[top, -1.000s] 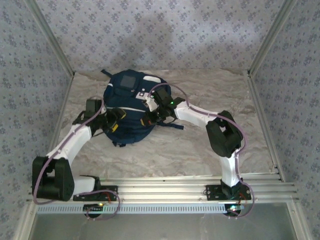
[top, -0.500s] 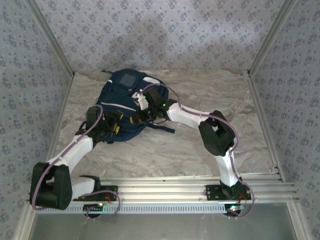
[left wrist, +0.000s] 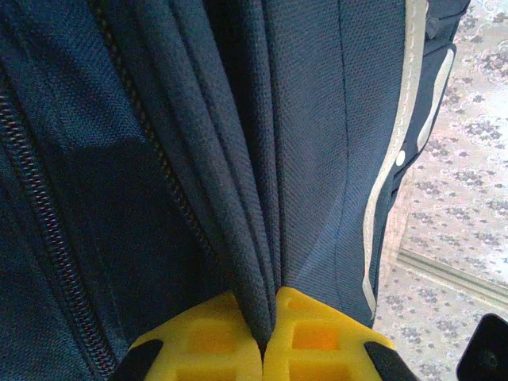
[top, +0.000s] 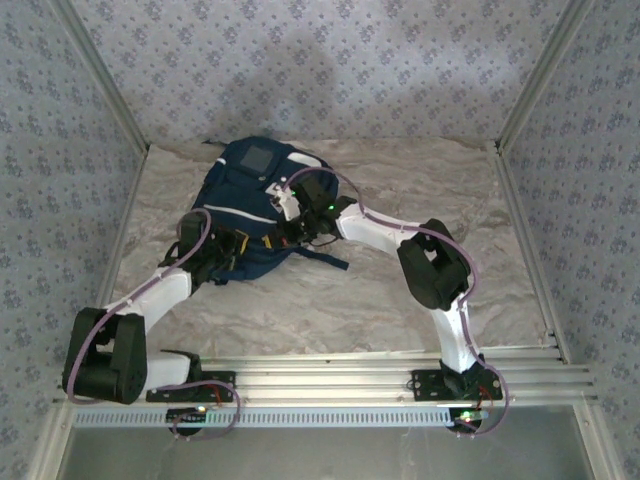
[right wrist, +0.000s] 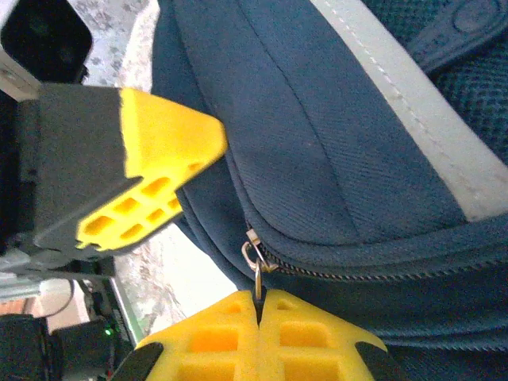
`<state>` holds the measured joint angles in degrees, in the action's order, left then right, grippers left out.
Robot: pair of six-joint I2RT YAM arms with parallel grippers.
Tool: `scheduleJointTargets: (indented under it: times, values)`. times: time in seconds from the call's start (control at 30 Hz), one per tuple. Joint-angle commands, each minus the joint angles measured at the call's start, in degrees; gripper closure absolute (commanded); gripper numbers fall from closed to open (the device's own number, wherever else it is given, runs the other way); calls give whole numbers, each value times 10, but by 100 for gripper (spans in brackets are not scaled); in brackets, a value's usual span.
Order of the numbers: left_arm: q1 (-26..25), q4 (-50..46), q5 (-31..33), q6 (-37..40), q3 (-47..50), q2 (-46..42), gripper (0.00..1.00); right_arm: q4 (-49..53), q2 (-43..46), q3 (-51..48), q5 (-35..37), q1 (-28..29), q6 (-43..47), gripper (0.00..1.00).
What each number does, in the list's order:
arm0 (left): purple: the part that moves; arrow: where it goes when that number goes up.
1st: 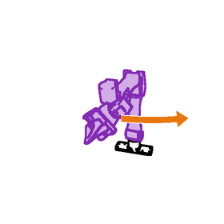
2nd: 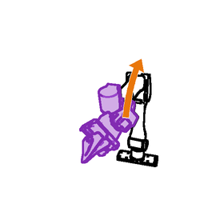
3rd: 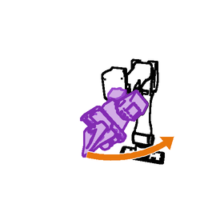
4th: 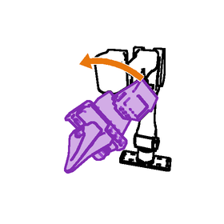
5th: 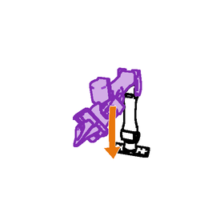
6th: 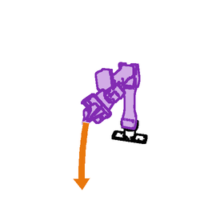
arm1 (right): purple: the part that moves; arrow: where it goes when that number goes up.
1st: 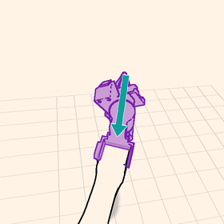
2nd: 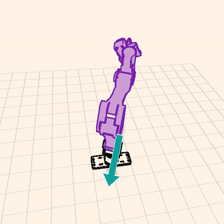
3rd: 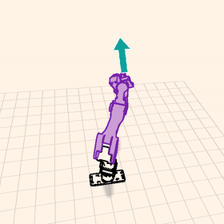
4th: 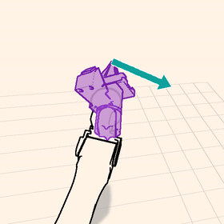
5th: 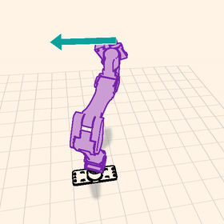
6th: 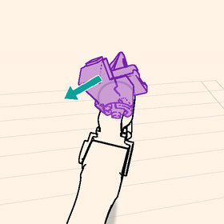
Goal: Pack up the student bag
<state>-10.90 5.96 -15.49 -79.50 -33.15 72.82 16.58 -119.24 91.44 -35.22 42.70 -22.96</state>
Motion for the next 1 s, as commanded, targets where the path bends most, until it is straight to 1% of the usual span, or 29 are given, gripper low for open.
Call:
scheduleJointTargets:
  times: [0.0, 0.07, 0.27, 0.43, 0.5, 0.6, 0.67, 0.8, 0.97]
  values:
    - [3, -15, 17, 23, -13, -8, 100, 110, 35, 11, -17, -23, 114, 100]
    - [3, -22, 9, 29, -18, -10, 100, 146, 34, 14, 2, -46, 152, 100]
    - [4, -54, 2, 41, -24, -28, 100, 166, 8, 29, 48, -111, 212, 100]
    - [6, -83, 0, 53, -33, -49, 100, 176, -39, 83, 100, -134, 241, 100]
    - [6, -91, 1, 56, -34, -56, 100, 176, -58, 109, 112, -145, 242, 100]
    - [6, -93, 0, 55, -35, -59, 100, 212, -78, 148, 116, -151, 248, 100]
    - [6, -93, 1, 55, -36, -58, 100, 209, -69, 147, 121, -150, 263, 100]
    - [6, -90, 2, 56, -39, -53, 100, 195, -34, 116, 125, -145, 259, 100]
    - [4, -81, -8, 65, -50, -33, 99, 156, 30, 41, 141, -136, 239, 100]
